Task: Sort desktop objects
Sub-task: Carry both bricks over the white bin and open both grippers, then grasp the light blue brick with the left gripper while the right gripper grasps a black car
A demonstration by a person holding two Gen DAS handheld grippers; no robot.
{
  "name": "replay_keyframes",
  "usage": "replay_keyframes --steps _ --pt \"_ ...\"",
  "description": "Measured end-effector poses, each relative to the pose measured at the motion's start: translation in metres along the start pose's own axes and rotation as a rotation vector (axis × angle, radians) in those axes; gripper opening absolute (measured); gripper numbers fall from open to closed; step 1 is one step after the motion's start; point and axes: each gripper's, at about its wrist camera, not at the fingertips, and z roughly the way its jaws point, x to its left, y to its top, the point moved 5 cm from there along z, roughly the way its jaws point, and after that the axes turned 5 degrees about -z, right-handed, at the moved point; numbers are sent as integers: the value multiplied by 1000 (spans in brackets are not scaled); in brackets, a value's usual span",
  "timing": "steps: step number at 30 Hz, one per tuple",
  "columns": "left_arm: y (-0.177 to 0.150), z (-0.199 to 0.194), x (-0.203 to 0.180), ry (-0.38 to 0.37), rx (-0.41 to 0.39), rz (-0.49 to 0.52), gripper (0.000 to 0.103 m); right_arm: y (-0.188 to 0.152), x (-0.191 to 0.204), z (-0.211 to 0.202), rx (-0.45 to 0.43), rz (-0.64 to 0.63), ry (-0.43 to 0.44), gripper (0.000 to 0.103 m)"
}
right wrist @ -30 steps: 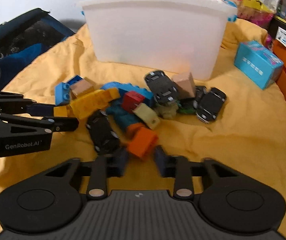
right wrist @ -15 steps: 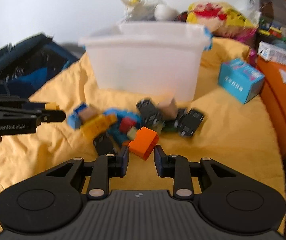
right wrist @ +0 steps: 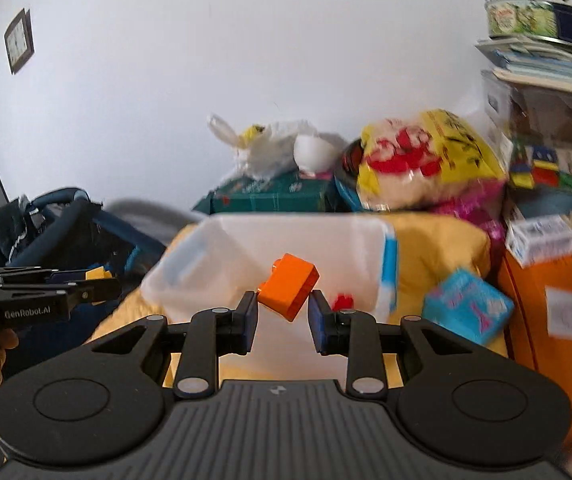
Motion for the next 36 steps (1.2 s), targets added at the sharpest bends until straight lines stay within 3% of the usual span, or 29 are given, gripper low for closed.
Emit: replay_keyframes --steps 6,13,15,16,17,21,28,36 --pt "27 29 -4 23 13 21 41 9 -11 35 65 -18 -26 31" --pt "33 62 -3 62 61 42 42 7 -9 69 144 -61 -44 31" --pt "33 72 2 95 84 37 50 11 -12 76 150 -64 -63 40" --pt "32 76 4 101 94 32 57 12 -14 79 156 -61 -68 50" --pt "30 77 6 99 93 44 58 12 -16 81 162 -57 -64 66" --pt "22 63 17 106 72 82 59 10 -25 64 115 -40 -53 65" --pt "-38 17 28 76 54 97 61 -43 -11 20 78 -76 -56 66" --pt "-138 16 20 49 188 120 61 -153 45 16 243 -180 38 62"
